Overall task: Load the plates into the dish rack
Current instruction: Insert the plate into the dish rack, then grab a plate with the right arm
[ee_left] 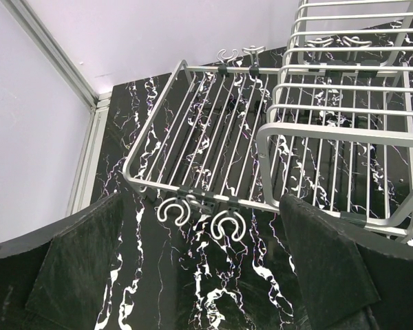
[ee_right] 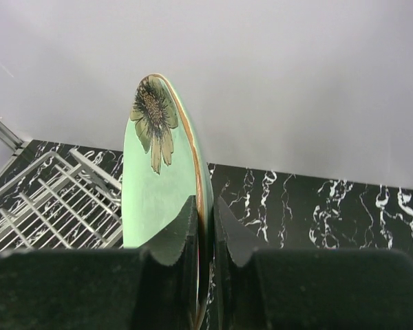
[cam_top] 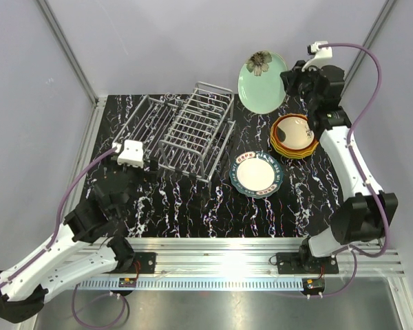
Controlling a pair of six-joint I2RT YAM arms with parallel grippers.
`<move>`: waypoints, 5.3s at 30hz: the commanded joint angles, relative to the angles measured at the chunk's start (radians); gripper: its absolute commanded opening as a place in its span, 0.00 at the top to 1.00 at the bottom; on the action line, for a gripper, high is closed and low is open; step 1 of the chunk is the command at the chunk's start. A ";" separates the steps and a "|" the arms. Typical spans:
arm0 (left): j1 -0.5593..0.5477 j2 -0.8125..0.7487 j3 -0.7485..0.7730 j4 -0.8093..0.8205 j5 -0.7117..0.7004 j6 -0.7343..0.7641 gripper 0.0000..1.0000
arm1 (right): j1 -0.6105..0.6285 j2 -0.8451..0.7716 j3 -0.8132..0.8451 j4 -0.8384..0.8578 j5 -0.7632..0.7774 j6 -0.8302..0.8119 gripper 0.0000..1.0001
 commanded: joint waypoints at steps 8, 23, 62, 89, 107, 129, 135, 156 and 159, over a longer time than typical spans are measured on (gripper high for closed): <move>0.071 0.040 -0.002 0.064 0.041 -0.025 0.01 | 0.033 0.121 0.197 0.278 -0.093 -0.093 1.00; 0.117 0.040 -0.012 0.073 0.063 -0.024 0.01 | 0.072 0.153 0.200 0.344 -0.106 -0.214 1.00; 0.134 0.032 -0.015 0.074 0.100 -0.030 0.01 | 0.207 0.337 0.243 0.539 -0.392 -0.415 0.98; 0.134 0.030 -0.027 0.085 0.114 -0.024 0.01 | 0.268 0.495 0.377 0.525 -0.418 -0.449 0.92; 0.136 0.036 -0.027 0.084 0.123 -0.022 0.01 | 0.285 0.530 0.396 0.541 -0.314 -0.420 0.67; 0.146 0.037 -0.027 0.087 0.130 -0.025 0.01 | 0.283 0.385 0.384 0.488 -0.316 -0.334 0.19; 0.148 0.029 -0.025 0.088 0.126 -0.030 0.01 | 0.283 0.202 0.231 0.484 -0.196 -0.258 0.19; 0.148 0.044 -0.004 0.062 0.143 -0.060 0.01 | 0.282 -0.666 -0.620 -0.292 0.617 0.402 0.40; 0.148 0.041 -0.004 0.059 0.153 -0.065 0.01 | 0.279 -0.694 -0.735 -0.346 0.634 0.468 0.38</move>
